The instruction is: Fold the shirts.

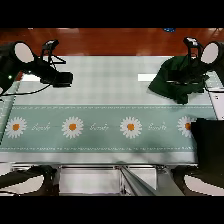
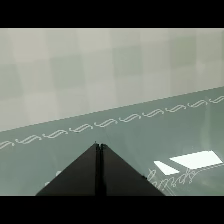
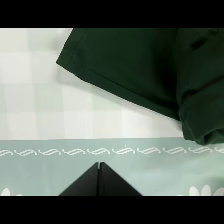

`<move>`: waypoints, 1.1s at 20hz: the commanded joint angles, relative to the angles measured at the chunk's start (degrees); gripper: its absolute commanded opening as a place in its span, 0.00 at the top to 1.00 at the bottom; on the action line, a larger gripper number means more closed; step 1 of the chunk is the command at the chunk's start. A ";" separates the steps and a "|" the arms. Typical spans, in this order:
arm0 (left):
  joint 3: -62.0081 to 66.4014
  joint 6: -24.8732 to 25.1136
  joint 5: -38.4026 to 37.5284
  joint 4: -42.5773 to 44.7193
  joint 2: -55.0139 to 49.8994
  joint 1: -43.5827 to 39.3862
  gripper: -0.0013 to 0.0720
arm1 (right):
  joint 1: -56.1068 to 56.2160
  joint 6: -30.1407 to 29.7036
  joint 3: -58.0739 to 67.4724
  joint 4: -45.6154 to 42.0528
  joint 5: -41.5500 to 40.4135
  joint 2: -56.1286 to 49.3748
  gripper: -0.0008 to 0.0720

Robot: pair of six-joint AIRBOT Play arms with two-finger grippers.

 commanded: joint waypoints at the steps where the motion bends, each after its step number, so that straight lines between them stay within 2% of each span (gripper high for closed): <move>1: 0.04 0.02 0.00 0.00 -0.04 0.02 0.95 | 0.02 0.02 0.04 0.00 0.00 -0.04 0.95; 13: 0.04 0.02 0.07 0.00 -0.04 0.02 0.95 | 0.02 0.02 0.02 0.02 -1.20 -0.04 0.95; 17: 0.04 0.04 8.50 0.02 -0.04 -0.17 0.95 | 0.02 0.02 0.02 -0.02 -9.68 -0.07 0.95; 18: 0.04 0.63 10.47 0.22 -0.22 -0.20 0.84 | 0.02 0.02 0.02 -1.14 -13.66 -0.11 0.86; 19: 0.04 0.79 11.98 1.64 -0.52 -0.13 0.50 | 0.02 0.04 0.04 -3.50 -18.14 -0.09 0.52; 20: 0.04 0.63 12.35 4.68 -0.90 -0.13 0.29 | 0.02 -0.15 0.04 -6.19 -22.10 -0.09 0.42; 22: 0.04 0.66 9.46 14.05 -1.14 0.63 0.28 | -0.74 4.02 0.04 -16.79 -27.85 -0.13 0.42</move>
